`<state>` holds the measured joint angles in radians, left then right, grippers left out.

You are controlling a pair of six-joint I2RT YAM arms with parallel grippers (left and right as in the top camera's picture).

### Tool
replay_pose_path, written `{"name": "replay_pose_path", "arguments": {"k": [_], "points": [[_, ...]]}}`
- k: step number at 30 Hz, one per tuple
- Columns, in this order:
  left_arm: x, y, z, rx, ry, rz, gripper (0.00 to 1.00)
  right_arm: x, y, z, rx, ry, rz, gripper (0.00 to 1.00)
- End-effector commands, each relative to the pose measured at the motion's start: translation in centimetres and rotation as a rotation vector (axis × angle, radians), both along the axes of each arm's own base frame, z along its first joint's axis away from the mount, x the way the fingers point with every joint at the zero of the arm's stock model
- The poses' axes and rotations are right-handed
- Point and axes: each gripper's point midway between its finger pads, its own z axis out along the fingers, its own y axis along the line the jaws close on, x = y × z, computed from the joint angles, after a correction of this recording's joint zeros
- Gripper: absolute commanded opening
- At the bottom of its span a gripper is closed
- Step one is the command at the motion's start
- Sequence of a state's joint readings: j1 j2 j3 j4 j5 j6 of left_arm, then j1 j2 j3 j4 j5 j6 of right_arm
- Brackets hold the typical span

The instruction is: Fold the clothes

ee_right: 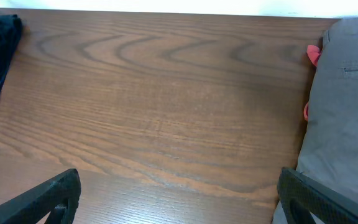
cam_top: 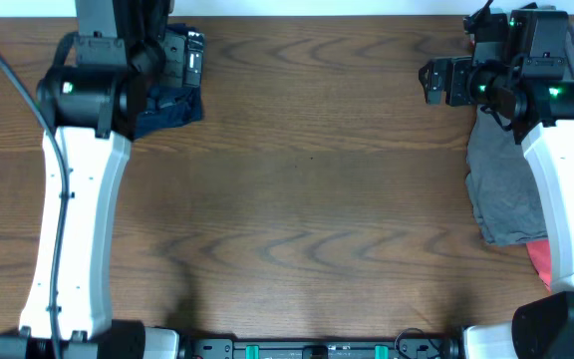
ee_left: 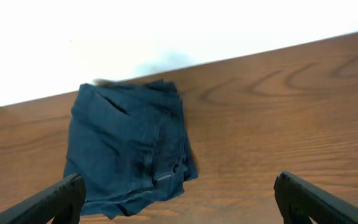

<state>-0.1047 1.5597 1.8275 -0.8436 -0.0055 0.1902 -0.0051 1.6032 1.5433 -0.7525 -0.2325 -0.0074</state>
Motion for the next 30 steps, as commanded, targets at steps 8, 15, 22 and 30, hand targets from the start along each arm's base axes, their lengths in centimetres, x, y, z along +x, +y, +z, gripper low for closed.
{"name": "replay_pose_path", "arguments": {"k": [8, 15, 22, 30], "points": [[-1.1, 0.2, 0.5, -0.008, 0.007, 0.009, 0.98, 0.1, 0.3, 0.6, -0.008, -0.017, 0.020, 0.99], [-1.1, 0.2, 0.5, -0.008, 0.007, 0.009, 0.98, 0.1, 0.3, 0.6, -0.008, -0.017, 0.020, 0.99], [-3.5, 0.7, 1.1, 0.023, 0.020, 0.002, 0.98, 0.1, 0.3, 0.6, -0.008, -0.017, 0.020, 0.99], [-7.0, 3.1, 1.2, -0.070, -0.160, 0.066, 0.98, 0.1, 0.3, 0.6, -0.008, -0.017, 0.019, 0.99]]}}
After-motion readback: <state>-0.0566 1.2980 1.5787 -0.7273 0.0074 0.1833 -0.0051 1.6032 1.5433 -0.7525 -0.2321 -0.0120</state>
